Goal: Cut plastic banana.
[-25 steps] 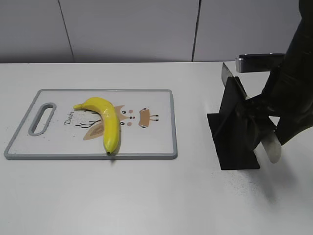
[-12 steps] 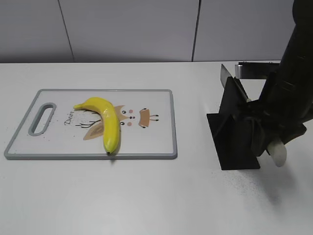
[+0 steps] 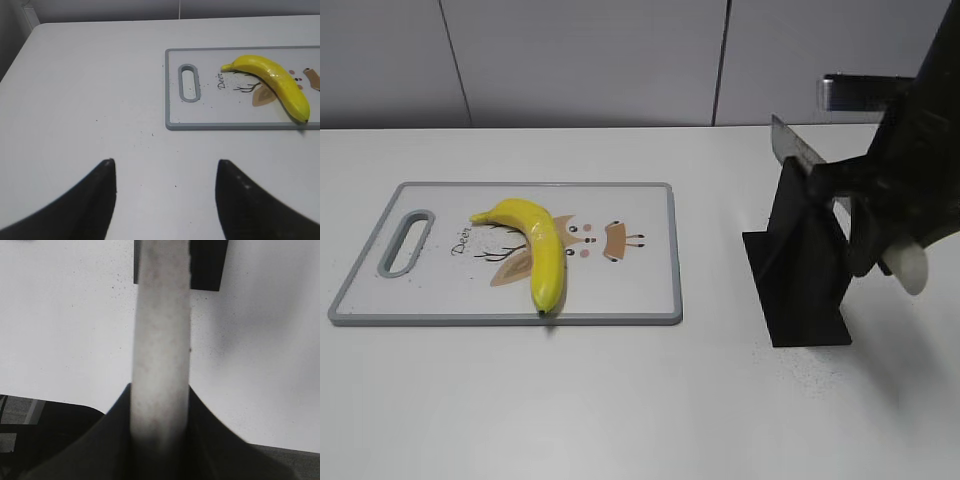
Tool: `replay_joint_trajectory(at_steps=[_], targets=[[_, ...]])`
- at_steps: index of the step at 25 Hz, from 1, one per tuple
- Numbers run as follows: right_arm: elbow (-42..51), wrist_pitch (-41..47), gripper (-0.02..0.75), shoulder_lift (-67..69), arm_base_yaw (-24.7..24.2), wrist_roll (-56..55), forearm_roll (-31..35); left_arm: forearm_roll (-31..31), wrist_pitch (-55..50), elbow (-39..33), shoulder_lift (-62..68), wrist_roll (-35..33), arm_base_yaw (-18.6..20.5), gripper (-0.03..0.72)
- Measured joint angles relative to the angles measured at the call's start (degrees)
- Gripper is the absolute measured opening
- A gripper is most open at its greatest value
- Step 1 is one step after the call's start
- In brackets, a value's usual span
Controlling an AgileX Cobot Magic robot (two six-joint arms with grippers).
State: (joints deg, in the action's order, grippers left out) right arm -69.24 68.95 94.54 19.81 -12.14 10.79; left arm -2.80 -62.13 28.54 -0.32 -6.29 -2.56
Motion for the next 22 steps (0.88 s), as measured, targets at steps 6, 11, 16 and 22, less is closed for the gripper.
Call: replay_joint_trajectory(at_steps=[6,11,16,22], targets=[[-3.2,0.6,0.162,-2.0,0.1,0.1,-4.9,0.0,0.0,0.0,0.0,0.0,0.0,0.590],[-6.7,0.9,0.162,-3.6,0.1,0.1,-5.6,0.0,0.0,0.0,0.0,0.0,0.0,0.590],[-10.8,1.0,0.162,-4.9,0.1,0.1,-6.5,0.0,0.0,0.0,0.0,0.0,0.0,0.590],[-13.7,1.0,0.162,-5.0,0.1,10.4,-7.1,0.0,0.0,0.0,0.0,-0.1,0.0,0.590]])
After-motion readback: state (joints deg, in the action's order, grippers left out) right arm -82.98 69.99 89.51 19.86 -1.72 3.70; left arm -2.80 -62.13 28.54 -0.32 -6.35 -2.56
